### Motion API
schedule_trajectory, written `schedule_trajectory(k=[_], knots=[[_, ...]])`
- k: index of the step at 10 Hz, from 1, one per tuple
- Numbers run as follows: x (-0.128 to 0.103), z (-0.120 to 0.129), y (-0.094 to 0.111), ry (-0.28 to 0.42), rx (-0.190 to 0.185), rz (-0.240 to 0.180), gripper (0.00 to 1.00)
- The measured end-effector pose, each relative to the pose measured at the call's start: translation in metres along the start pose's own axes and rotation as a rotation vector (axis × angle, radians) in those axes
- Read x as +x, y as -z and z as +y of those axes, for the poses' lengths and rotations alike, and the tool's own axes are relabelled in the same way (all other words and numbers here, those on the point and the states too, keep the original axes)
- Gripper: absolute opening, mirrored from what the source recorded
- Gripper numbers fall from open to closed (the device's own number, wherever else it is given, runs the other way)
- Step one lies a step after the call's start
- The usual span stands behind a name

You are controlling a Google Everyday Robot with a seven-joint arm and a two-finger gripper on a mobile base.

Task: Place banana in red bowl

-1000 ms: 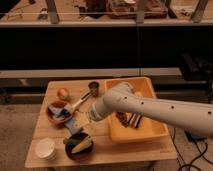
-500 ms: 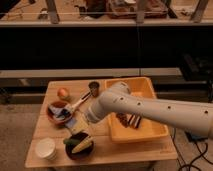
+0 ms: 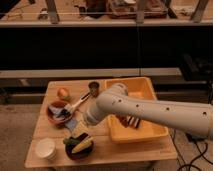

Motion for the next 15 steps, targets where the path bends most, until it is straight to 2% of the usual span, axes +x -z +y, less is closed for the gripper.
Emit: schedule_trajectory(k=[2, 5, 6, 7, 8, 10, 11, 12, 15], knots=[[-0.002, -0.009, -0.01, 0.187, 0.011, 0.005, 0.8], [-0.008, -0.016, -0.013, 0.476, -0.019, 0.026, 0.8], [-0.008, -0.018, -0.014, 0.523, -0.022, 0.028, 0.8], [-0.008, -0.019, -0.014, 0.541, -0.023, 0.03, 0.8], [-0.01, -0.018, -0.014, 0.526, -0.017, 0.025, 0.8], [-0.016, -0.026, -0.018, 0.514, 0.021, -0.003, 0.8], [-0.025, -0.036, -0.022, 0.554, 0.048, -0.019, 0.8], [-0.032, -0.042, -0.023, 0.577, 0.058, -0.028, 0.8], [-0.043, -0.054, -0.024, 0.644, 0.034, -0.058, 0.8]])
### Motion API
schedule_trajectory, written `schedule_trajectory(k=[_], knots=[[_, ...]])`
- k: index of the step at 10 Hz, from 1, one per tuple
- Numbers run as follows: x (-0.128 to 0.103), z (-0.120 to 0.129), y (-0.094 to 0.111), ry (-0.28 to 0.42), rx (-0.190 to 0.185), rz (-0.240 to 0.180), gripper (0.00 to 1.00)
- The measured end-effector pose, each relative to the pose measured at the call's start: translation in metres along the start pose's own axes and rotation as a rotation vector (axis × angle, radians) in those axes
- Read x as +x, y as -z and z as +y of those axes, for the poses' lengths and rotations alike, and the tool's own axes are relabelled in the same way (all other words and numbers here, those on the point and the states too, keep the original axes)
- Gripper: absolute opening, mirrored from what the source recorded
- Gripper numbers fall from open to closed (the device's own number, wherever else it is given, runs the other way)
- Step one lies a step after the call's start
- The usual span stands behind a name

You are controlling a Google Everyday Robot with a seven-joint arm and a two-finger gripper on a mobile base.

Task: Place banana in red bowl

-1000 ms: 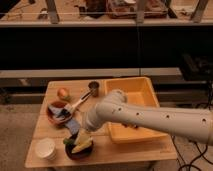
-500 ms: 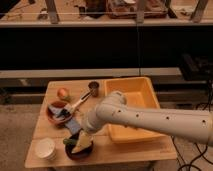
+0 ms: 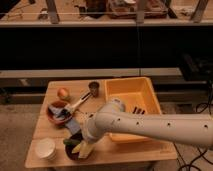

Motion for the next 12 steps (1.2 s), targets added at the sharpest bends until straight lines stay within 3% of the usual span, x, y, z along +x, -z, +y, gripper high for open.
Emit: schedule_trajectory(k=[3, 6, 12], knots=[[0.006, -0.005, -0.016, 0.032, 0.023, -0.028, 0.76], [0.001, -0.01, -0.041, 0.044, 0.056, -0.023, 0.54], [-0.014, -0.014, -0.048, 0.038, 0.07, -0.038, 0.54]])
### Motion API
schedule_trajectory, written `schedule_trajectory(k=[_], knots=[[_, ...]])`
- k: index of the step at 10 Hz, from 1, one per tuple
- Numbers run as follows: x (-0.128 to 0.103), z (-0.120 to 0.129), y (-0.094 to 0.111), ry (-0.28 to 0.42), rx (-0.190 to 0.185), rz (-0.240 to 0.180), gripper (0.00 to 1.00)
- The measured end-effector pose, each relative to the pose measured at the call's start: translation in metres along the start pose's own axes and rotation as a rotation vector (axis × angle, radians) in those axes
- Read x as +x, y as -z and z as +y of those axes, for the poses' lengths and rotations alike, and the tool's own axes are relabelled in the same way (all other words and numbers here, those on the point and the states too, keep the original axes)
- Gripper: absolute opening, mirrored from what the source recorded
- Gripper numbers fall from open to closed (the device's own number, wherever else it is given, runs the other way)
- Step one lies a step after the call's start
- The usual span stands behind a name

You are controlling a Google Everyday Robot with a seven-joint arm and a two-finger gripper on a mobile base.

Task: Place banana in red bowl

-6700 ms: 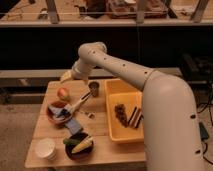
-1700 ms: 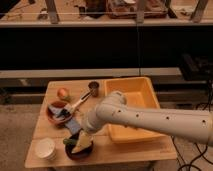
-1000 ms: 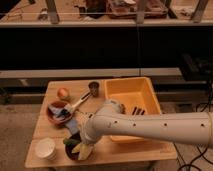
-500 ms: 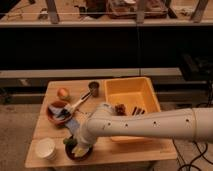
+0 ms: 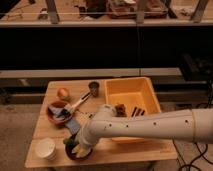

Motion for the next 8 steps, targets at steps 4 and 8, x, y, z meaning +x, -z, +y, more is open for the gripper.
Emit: schedule_trajectory(k=[4, 8], knots=[[-0.014, 0.0, -0.007, -0.003, 0.007, -0.022, 0.54], [-0.021, 0.008, -0.018, 0.013, 0.001, -0.034, 0.54]])
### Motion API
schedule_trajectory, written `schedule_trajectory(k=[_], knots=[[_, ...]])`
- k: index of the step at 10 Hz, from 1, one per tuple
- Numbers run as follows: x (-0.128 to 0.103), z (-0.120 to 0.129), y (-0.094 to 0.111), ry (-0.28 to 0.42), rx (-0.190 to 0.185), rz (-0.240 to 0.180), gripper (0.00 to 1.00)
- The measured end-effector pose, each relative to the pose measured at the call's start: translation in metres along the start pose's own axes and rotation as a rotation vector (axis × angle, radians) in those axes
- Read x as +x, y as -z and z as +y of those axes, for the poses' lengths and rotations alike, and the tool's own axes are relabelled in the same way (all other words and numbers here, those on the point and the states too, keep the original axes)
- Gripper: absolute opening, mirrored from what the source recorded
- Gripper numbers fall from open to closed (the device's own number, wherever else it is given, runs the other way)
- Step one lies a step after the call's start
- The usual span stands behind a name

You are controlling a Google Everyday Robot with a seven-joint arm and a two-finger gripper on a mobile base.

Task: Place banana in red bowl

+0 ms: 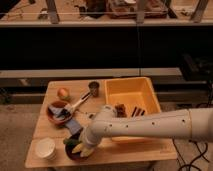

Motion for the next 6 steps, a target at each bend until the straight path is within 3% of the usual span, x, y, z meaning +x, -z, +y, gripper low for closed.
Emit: schedule_trajectory(k=[6], knots=[[0.0022, 0.0119, -0.0123, 0.022, -0.016, -0.011, 0.53]])
